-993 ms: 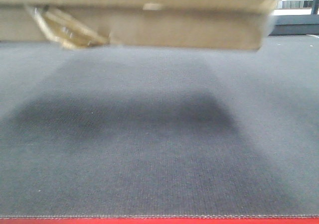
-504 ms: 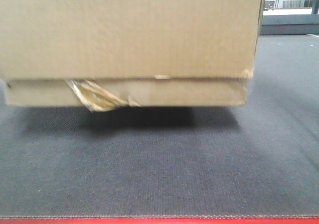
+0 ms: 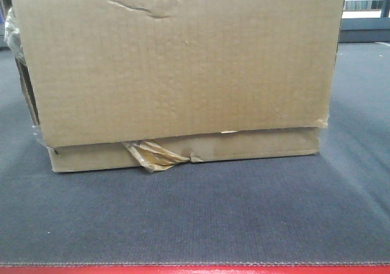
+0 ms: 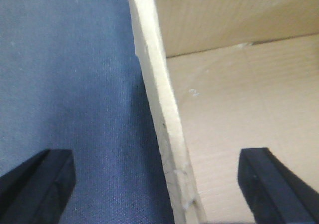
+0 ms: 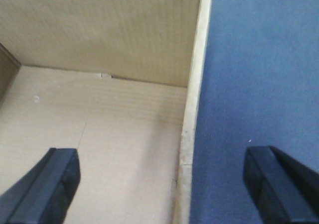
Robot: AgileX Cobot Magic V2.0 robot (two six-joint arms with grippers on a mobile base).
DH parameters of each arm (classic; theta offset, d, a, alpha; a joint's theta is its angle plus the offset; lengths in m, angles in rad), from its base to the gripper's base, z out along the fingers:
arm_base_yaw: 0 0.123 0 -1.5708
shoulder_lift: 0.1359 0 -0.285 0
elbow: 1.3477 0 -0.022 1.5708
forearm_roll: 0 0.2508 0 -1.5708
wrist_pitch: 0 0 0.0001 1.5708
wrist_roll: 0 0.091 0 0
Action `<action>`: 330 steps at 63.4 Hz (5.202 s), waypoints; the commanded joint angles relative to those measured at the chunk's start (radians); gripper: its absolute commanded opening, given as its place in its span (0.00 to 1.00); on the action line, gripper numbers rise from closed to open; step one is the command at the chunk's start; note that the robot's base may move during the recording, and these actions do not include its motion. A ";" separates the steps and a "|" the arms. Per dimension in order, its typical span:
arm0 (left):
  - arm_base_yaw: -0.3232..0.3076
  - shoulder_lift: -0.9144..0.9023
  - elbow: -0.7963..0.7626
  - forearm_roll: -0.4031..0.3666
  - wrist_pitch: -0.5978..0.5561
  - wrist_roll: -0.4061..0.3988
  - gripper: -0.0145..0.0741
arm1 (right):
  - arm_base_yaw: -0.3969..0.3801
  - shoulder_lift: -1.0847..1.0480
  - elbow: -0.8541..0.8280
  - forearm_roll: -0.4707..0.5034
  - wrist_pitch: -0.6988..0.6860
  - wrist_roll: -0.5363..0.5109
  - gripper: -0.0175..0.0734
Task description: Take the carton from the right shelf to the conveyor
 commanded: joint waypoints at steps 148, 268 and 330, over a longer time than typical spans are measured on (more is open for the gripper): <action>0.197 -1.393 1.239 0.047 -0.784 0.062 0.16 | -0.246 -1.426 1.121 -0.124 -0.416 -0.010 0.13; 0.268 -1.627 1.663 -0.110 -0.895 0.187 0.16 | -0.251 -1.426 1.121 -0.124 -0.433 -0.010 0.13; 0.268 -1.627 1.663 -0.110 -0.895 0.187 0.16 | -0.377 -1.622 1.608 -0.038 -0.683 -0.010 0.13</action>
